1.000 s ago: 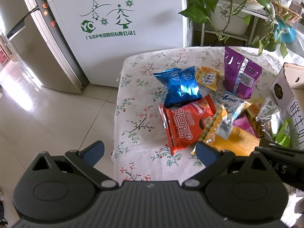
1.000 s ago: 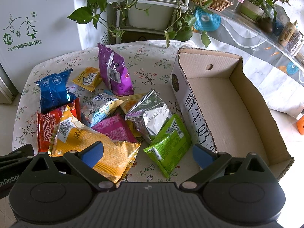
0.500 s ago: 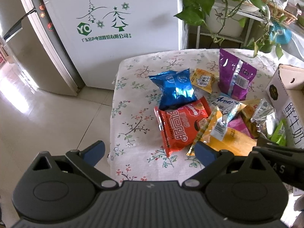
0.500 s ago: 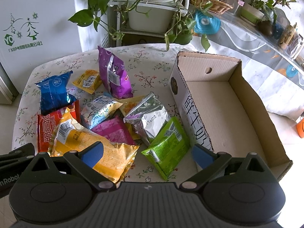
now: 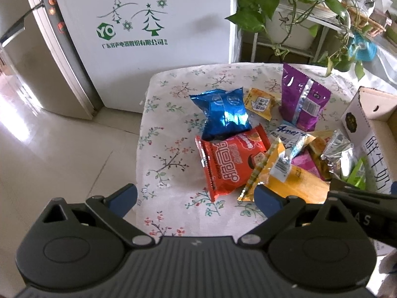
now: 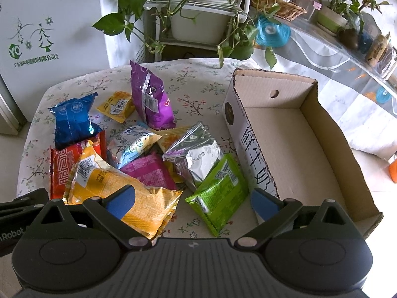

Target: Organize snacks

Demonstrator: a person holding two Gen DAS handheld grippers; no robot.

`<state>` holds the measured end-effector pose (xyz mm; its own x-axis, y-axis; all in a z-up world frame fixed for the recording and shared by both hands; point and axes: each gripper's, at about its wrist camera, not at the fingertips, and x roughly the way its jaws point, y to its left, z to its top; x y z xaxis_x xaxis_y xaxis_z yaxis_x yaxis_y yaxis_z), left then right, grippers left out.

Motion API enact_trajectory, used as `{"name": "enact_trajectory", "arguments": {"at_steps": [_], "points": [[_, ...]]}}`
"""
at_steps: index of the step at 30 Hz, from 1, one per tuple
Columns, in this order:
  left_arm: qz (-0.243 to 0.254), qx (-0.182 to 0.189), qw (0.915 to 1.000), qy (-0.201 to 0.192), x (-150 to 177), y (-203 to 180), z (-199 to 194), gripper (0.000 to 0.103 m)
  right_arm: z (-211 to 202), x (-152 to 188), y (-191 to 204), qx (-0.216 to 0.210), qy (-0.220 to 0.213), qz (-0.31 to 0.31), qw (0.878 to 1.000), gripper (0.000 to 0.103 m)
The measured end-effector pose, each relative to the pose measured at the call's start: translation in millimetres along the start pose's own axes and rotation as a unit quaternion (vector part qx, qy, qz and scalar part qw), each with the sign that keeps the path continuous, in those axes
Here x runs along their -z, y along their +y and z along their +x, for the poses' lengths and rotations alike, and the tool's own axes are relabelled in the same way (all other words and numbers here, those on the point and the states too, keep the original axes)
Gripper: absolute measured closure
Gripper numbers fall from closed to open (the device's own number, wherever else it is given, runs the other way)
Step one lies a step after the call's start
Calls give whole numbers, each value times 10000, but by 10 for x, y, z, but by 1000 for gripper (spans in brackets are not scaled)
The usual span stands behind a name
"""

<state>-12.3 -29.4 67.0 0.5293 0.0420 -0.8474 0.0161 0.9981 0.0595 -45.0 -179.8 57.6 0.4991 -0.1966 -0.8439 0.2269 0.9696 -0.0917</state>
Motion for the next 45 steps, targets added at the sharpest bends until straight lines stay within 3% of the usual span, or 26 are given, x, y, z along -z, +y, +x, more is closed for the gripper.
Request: {"name": "enact_trajectory", "arguments": {"at_steps": [6,10,13,16,22,28,32,39,45], "points": [[-63,226,9997,-41,-34,34,-28,4,-21,-18,-123,-423,-32,140,9990,0],[-213,410,9988,-172,-144,133,-67,4,-118,-50,-265,-792,-415,359,9953,0],[-174,324,9988,-311,-214,178,-83,4,-165,-65,-362,-928,-700,480,9921,0],[-201,392,9986,-297,-261,225,-45,4,-163,-101,-446,-1147,-666,539,9897,0],[-451,512,9975,-185,-335,312,82,4,-186,-97,-406,-2090,-532,-14,9765,0],[-484,435,9978,-96,-384,292,228,4,-76,-15,-173,-2031,-469,-908,9738,2],[-406,387,9984,61,-402,229,360,4,32,36,-87,-2029,-272,-1157,9720,3],[-404,383,9978,365,-442,179,558,3,110,122,167,-1917,-329,-1803,9642,5],[-536,445,9967,413,-512,223,611,3,214,155,313,-1748,-385,-2115,9609,14]]}}
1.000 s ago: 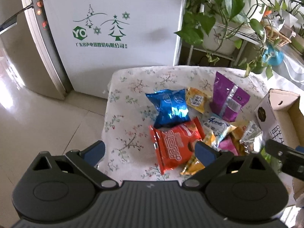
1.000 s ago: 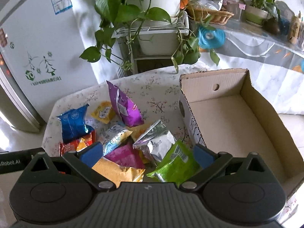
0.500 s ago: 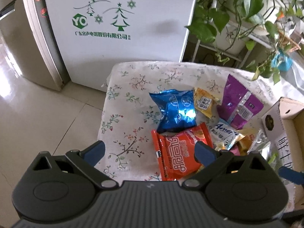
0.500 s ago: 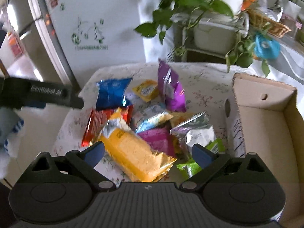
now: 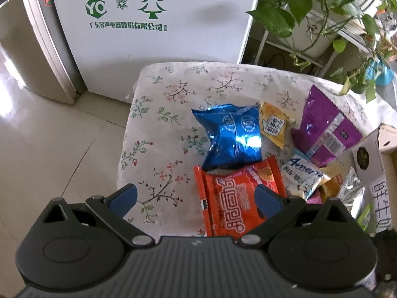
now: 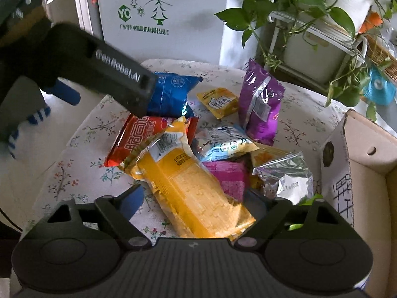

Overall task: Organize snacks
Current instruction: 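Grasp the red-orange bag with the left tool while the right tool grasps the yellow bag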

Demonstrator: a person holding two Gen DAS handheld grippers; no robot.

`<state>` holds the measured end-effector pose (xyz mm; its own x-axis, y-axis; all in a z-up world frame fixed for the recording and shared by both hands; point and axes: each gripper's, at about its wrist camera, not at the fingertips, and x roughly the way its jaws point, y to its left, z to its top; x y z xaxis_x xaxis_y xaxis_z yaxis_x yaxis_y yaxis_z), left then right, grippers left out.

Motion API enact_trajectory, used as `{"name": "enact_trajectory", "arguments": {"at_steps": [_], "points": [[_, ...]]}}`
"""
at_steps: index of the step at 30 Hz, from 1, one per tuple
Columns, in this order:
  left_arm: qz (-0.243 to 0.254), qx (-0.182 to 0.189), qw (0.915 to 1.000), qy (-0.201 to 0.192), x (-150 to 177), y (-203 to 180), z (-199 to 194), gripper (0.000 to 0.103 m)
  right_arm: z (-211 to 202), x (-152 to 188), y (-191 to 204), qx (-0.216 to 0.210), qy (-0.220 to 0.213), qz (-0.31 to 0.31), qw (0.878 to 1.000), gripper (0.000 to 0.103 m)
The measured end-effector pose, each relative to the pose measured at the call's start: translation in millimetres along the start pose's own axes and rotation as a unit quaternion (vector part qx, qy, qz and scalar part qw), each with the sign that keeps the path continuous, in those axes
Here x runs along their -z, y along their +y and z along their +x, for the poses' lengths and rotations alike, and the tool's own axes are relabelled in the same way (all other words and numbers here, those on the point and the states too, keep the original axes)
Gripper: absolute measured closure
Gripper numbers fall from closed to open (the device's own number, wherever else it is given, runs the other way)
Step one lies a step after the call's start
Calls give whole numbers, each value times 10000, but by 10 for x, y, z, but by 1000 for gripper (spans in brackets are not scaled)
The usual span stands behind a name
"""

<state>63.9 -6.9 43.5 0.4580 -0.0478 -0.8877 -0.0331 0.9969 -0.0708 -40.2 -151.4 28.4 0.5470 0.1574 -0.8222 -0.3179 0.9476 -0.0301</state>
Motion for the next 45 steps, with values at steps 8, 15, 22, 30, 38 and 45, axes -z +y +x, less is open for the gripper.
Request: {"name": "enact_trajectory", "arguments": {"at_steps": [8,15,22,30,38,45], "points": [[-152,283,9994,161,-24,-29,80,3,129,10,37,6,185,-14,9998,39],[-243,356,9988,235,-30,-48,192,3,86,79,-177,-565,848,1231,9871,40],[-86,393,9987,298,26,-236,316,3,12,215,-268,-484,1209,1617,9782,40],[-9,345,9990,285,83,-406,453,2,-9,259,-368,-480,1293,1913,9718,37],[298,-334,9984,359,247,-318,566,0,-15,307,-422,-541,1324,2001,9693,26],[217,-281,9987,360,264,-216,554,0,43,334,-413,-432,1329,1990,9700,18]]}}
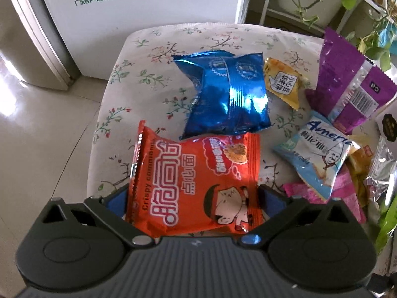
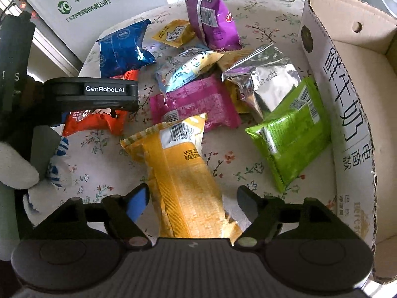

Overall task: Organize snacks
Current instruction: 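Grasp the red-orange bag with the left tool while the right tool grasps the yellow bag, then lift the red-orange bag with the left tool while the right tool lifts the yellow bag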

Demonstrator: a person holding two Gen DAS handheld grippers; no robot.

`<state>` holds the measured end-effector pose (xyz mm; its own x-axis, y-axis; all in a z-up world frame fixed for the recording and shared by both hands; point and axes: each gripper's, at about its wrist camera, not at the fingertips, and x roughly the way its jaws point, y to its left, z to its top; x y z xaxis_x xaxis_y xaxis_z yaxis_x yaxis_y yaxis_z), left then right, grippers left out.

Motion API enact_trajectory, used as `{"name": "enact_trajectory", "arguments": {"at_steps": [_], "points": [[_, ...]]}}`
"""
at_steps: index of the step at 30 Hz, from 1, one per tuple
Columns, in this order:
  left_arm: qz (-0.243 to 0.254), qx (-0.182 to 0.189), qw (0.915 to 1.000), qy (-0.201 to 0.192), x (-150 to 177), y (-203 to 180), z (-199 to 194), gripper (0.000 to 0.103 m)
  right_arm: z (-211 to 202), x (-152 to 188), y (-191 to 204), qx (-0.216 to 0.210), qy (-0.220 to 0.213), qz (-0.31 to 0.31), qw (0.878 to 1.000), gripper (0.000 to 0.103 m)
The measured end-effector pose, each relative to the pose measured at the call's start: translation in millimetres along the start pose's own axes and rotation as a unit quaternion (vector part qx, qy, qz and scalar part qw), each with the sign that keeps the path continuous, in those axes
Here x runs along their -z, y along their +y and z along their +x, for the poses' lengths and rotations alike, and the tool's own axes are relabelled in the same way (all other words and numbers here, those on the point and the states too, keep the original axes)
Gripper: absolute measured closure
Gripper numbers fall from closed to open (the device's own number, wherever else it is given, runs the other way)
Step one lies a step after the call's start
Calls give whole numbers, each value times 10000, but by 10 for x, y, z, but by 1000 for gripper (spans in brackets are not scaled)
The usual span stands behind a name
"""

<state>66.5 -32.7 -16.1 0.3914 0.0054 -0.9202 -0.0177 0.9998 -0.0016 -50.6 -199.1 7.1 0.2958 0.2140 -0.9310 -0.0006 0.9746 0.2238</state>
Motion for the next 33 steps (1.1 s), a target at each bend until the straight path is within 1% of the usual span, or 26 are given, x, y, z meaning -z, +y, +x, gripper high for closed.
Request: {"name": "enact_trajectory", "arguments": {"at_steps": [5,8,13,15,18,20,21,23,26,29,33], "points": [[-38,6,10000,-56,11,9,20,0,69,-4,55,73,-6,-134,9999,13],[-20,6,9999,-119,39,-2,4,0,86,1,84,127,-21,-214,9997,13],[68,39,9999,-115,50,7,-13,0,101,21,122,201,-41,-360,9991,13],[91,40,9999,-126,62,3,-27,0,110,24,125,225,-47,-410,9989,14],[133,34,9998,-145,93,0,-53,1,105,33,132,290,-79,-494,9983,20],[173,55,9996,-205,125,-4,-83,5,95,32,129,325,-111,-541,9979,29],[195,67,9995,-245,139,-7,-101,7,87,34,130,331,-129,-565,9978,31],[277,112,9990,-335,162,-20,-137,16,72,37,130,289,-142,-570,9979,40],[336,196,9984,-400,187,-29,-187,25,58,40,139,276,-155,-584,9978,41],[377,234,9982,-415,214,-31,-219,27,23,43,143,255,-204,-546,9980,41],[359,301,9981,-401,246,-15,-268,28,-51,45,156,270,-377,-601,9971,41]]}}
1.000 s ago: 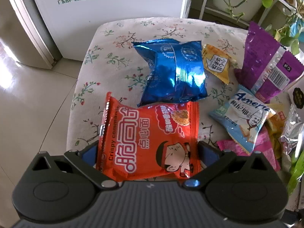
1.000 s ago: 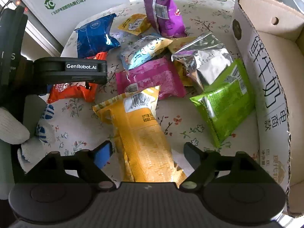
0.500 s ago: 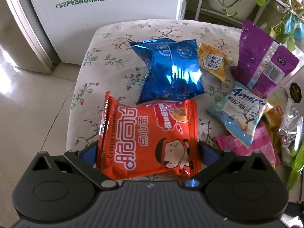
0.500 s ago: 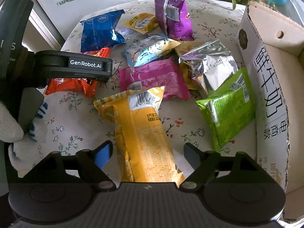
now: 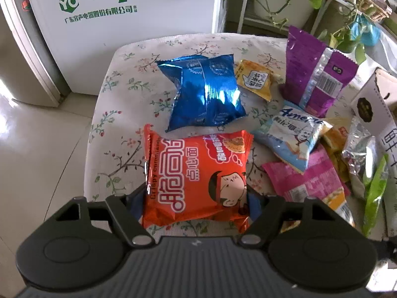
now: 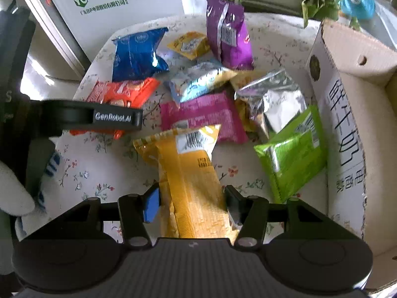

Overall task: Organize snacks
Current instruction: 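Lift the red-orange bag with the left tool while the right tool lifts the yellow bag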

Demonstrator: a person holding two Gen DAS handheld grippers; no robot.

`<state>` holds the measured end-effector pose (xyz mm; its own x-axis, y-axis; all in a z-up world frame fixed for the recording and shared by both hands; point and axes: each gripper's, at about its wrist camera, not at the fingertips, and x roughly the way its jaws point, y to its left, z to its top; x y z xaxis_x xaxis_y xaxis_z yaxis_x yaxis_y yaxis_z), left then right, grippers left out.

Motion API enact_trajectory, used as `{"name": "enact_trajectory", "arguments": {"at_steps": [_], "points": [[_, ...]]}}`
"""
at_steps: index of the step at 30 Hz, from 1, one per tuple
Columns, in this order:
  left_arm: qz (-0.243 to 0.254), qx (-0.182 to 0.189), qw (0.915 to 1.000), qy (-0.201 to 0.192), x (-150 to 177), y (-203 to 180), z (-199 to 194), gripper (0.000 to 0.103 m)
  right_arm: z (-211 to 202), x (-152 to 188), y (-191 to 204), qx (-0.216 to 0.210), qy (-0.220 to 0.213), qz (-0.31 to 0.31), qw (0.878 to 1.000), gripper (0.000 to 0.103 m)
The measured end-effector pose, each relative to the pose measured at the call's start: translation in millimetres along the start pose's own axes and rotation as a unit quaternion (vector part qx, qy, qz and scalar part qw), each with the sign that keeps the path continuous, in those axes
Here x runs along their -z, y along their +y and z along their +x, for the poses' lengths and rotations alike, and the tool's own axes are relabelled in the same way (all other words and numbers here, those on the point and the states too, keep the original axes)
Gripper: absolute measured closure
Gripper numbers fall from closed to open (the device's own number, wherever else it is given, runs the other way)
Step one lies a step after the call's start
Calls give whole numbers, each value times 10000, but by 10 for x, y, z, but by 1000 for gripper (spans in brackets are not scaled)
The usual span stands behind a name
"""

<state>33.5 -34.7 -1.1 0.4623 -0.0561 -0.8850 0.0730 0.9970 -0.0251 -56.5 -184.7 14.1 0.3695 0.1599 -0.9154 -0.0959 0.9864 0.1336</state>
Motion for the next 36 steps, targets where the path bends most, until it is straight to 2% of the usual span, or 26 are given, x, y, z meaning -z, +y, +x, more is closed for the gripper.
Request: {"name": "enact_trajectory", "arguments": {"at_steps": [12,18,23,28,32,36], "points": [[-213,43,9994,-286,24,139,-333,28,-147,-31,16,29,-255,-43,9997,49],[-291,55,9990,-334,33,154,-401,28,-155,-40,15,30,-284,-49,9996,58],[-323,70,9988,-369,43,149,-444,28,-177,-48,-18,-67,-306,47,9995,60],[-350,93,9985,-411,47,151,-486,28,-186,-65,-156,-489,-233,495,9973,63],[-370,150,9982,-445,29,145,-515,28,-253,-74,-209,-646,-337,573,9957,68],[-336,164,9982,-478,28,121,-535,28,-252,-77,-201,-652,-352,568,9956,70]]}}
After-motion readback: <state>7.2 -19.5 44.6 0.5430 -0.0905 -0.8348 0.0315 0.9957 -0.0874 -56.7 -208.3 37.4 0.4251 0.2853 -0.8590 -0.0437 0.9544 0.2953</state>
